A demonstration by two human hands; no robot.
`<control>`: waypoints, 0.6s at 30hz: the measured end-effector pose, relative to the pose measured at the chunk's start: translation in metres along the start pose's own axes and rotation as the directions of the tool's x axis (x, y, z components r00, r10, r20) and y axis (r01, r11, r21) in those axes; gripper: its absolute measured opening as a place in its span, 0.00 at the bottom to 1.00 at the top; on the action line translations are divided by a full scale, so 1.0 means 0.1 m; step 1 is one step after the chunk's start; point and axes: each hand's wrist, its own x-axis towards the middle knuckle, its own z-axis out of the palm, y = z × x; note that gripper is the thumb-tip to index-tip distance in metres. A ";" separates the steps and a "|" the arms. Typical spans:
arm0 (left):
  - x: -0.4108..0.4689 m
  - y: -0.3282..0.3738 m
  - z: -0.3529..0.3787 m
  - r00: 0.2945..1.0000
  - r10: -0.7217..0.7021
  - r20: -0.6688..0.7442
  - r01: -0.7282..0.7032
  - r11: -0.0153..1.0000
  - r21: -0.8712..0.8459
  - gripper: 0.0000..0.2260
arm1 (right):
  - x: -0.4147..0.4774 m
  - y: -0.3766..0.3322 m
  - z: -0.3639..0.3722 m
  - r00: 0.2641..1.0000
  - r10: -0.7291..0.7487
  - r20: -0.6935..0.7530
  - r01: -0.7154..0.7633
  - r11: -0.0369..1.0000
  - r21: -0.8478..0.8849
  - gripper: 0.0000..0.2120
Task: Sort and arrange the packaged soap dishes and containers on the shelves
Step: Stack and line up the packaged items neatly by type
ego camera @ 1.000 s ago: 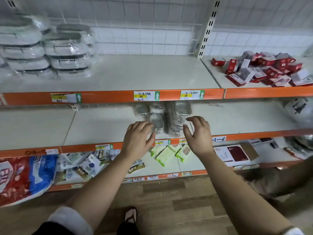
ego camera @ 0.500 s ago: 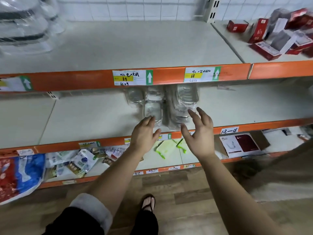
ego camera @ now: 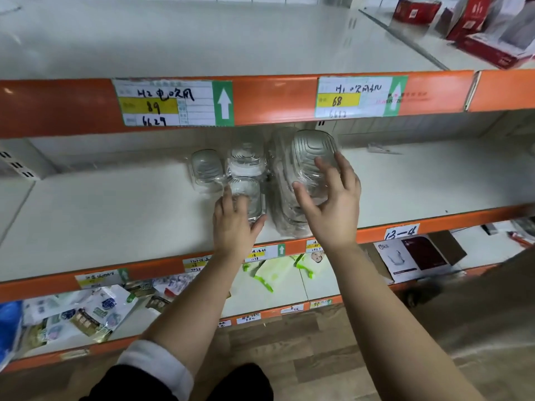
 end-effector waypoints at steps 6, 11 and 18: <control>-0.12 -0.05 -0.03 0.998 0.043 -0.047 -0.045 0.997 -0.054 0.23 | 0.07 -0.11 0.02 0.997 0.046 -0.058 -0.047 0.999 -0.013 0.20; -0.35 0.00 -0.32 0.995 0.075 -0.060 -0.078 0.995 -0.057 0.22 | -0.21 -0.20 -0.28 0.997 0.061 -0.039 -0.061 0.998 -0.007 0.18; -0.84 0.17 -0.84 0.989 0.138 -0.055 -0.142 0.987 -0.078 0.22 | -0.65 -0.39 -0.81 0.998 0.031 -0.054 -0.034 0.998 -0.054 0.17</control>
